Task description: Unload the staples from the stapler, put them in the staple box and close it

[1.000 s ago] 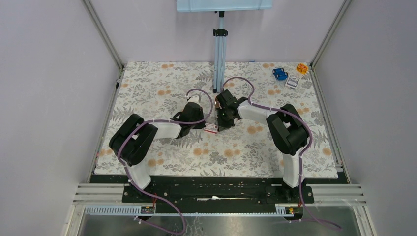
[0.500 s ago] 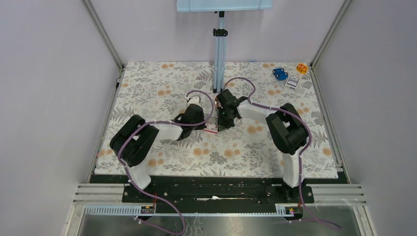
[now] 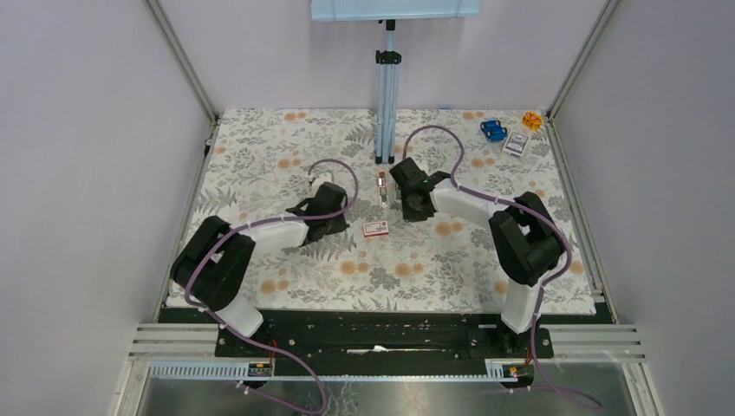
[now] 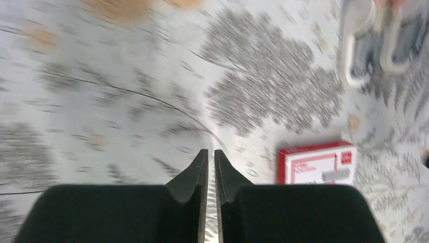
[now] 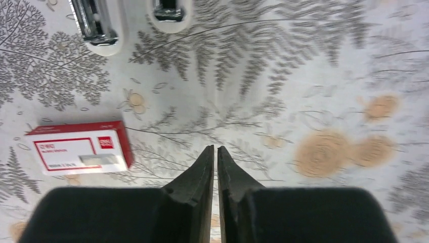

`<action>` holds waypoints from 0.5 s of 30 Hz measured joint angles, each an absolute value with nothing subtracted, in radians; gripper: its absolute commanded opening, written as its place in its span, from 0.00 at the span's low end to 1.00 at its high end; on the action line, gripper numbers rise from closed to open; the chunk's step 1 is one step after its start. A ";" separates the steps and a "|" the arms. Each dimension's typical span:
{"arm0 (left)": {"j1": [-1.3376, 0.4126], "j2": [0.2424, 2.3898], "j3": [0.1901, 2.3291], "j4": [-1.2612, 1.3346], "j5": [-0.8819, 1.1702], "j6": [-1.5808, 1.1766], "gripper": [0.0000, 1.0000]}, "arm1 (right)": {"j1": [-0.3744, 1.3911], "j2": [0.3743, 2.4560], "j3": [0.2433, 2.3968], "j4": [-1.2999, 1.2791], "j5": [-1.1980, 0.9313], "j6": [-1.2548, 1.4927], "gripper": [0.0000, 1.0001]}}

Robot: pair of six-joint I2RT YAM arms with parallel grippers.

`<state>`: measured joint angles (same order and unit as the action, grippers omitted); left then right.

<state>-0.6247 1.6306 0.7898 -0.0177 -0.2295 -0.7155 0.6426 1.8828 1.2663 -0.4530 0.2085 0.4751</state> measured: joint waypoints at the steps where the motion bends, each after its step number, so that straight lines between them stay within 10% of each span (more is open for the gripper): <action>1: -0.594 1.610 0.791 -0.041 -0.229 -0.713 0.19 | 0.640 1.864 1.259 -0.459 0.232 0.459 0.18; 12: -0.282 1.379 0.870 -0.146 -0.157 -0.627 0.92 | 0.498 1.624 1.111 -0.390 0.149 0.265 0.57; 15: -0.237 1.336 0.879 -0.170 -0.129 -0.603 0.99 | 0.441 1.583 1.065 -0.347 0.019 0.259 0.65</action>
